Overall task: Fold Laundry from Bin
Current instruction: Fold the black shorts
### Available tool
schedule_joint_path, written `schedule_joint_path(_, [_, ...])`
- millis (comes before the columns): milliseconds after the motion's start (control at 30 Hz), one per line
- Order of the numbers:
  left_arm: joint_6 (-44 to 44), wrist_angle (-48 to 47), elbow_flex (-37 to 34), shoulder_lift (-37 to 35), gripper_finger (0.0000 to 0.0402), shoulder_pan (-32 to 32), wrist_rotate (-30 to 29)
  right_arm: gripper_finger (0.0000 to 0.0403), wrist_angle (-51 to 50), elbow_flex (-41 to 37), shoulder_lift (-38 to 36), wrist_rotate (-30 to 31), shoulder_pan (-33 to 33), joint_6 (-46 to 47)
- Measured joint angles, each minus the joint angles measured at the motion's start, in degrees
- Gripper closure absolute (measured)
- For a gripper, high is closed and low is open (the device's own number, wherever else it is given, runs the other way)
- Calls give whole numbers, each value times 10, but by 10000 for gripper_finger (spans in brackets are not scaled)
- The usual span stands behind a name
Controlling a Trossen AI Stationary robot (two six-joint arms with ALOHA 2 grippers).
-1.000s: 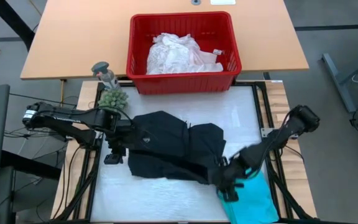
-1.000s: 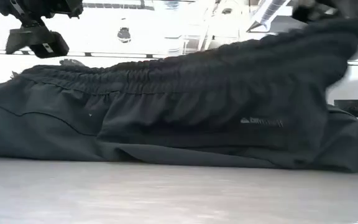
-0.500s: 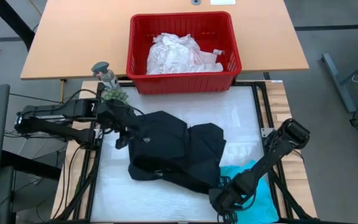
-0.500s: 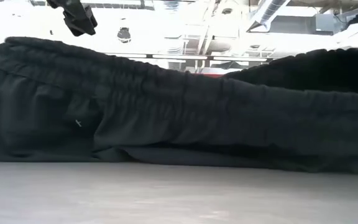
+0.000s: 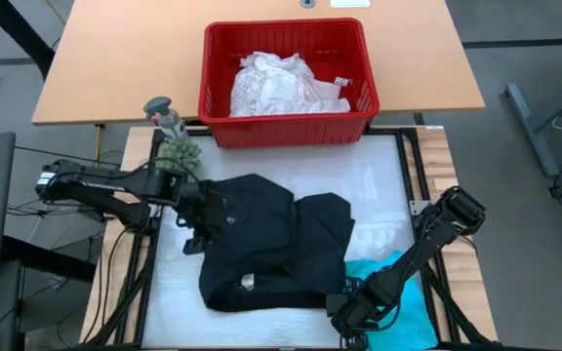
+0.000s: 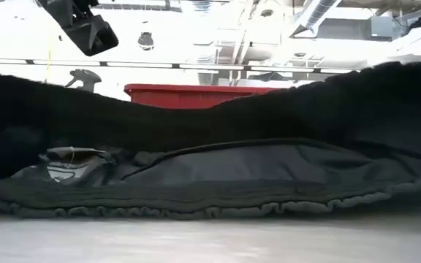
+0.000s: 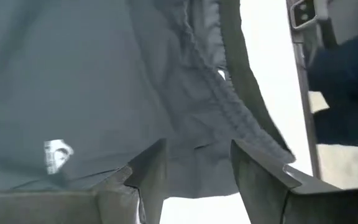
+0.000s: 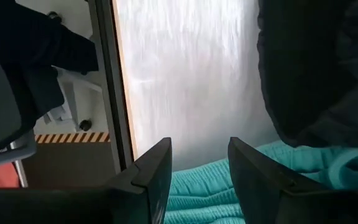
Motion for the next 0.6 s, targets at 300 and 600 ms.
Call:
schedule_joint_path(300, [-134, 3, 0, 0, 239, -111, -158, 223, -7, 0, 0, 51, 0, -25])
schedule_joint_path(600, [-180, -3, 0, 13, 239, -278, -289, 223, -10, 0, 0, 64, -20, 19])
